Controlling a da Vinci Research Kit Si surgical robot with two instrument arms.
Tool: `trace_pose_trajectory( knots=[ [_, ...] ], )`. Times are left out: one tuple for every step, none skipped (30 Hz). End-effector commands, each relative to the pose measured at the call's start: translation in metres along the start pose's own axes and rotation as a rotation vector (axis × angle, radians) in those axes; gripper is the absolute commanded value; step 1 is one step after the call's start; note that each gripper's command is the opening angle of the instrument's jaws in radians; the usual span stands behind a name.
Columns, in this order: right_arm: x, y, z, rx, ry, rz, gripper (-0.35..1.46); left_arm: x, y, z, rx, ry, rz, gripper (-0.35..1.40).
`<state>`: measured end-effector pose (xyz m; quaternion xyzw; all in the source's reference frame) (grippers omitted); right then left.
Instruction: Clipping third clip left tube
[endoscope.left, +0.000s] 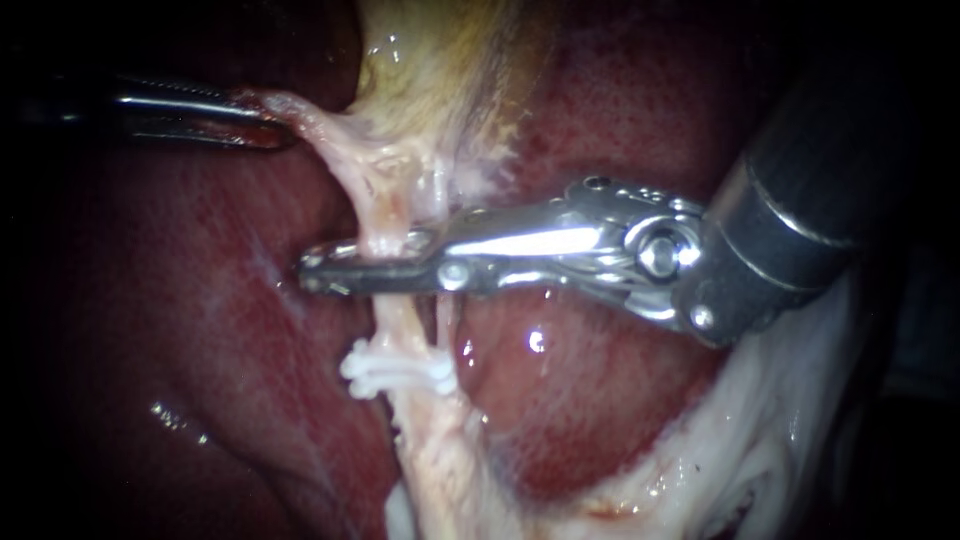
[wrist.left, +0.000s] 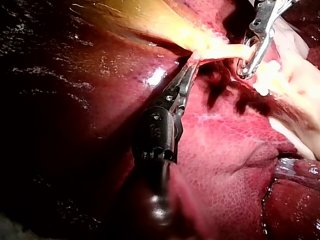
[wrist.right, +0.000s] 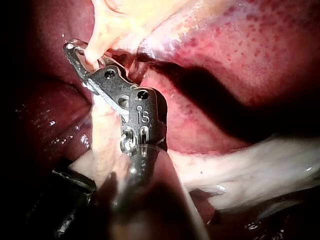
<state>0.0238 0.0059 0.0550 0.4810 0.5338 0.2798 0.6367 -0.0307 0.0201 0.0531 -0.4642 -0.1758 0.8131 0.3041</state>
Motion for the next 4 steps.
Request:
trace_pose_trajectory(
  knots=[
    [-0.0001, 0.0001, 0.0001, 0.002, -0.002, -0.001, -0.35, 0.0, 0.0, 0.0, -0.001, 0.0, 0.0, -0.35],
    [-0.0002, 0.0002, 0.0002, 0.003, -0.003, -0.002, -0.35, 0.0, -0.0001, 0.0, -0.001, 0.0, 0.0, -0.35],
    [-0.0004, 0.0003, 0.0002, 0.006, -0.006, 0.002, -0.35, 0.0, -0.0001, 0.0, -0.001, 0.0, 0.0, -0.35],
    [-0.0006, 0.0005, 0.0003, 0.007, -0.007, 0.001, -0.31, 0.0, -0.0001, 0.0, -0.001, 0.0, 0.0, -0.35]
  ],
)
